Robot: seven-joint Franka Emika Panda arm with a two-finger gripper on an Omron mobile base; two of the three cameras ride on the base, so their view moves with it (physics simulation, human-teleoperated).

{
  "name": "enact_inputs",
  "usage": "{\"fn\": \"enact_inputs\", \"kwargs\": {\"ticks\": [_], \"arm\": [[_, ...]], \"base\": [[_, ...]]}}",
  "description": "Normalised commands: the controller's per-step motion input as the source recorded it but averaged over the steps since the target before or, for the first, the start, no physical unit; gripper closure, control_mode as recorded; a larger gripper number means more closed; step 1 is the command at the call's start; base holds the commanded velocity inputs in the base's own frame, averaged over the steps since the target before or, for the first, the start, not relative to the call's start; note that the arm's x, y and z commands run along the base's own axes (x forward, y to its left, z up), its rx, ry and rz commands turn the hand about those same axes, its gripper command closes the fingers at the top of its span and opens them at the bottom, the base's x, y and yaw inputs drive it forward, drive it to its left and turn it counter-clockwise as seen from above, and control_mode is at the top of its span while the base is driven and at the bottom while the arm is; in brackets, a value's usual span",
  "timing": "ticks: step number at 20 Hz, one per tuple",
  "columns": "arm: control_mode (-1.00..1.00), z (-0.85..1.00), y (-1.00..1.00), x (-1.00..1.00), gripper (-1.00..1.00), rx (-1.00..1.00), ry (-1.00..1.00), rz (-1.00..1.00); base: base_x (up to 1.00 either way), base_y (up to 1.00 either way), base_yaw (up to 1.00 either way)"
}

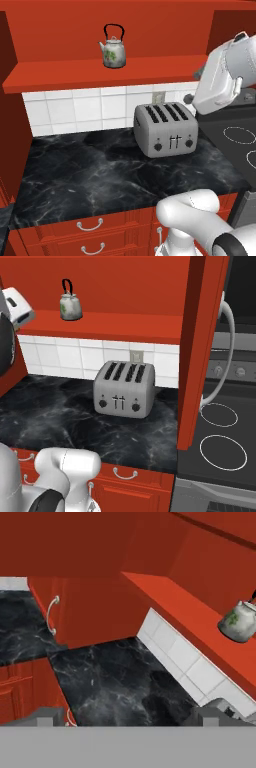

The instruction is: Open the cabinet, pick the kettle from the cabinet, and place it in the sink.

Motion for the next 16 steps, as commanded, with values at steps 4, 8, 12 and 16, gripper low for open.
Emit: {"fn": "enact_inputs", "kwargs": {"ticks": [4,8,12,16], "arm": [[-1.00,-0.04,-0.35,0.10,-1.00,0.00,0.00,-0.20],[-1.00,-0.01,-0.28,0.18,-1.00,0.06,0.02,-0.22],[-1.00,0.00,-0.14,0.24,-1.00,0.20,0.01,-0.19],[-1.00,-0.02,-0.02,0.30,-1.00,0.23,0.00,-0.08]], "base": [[0.00,0.00,0.00],[0.00,0.00,0.00],[0.00,0.00,0.00],[0.00,0.00,0.00]]}}
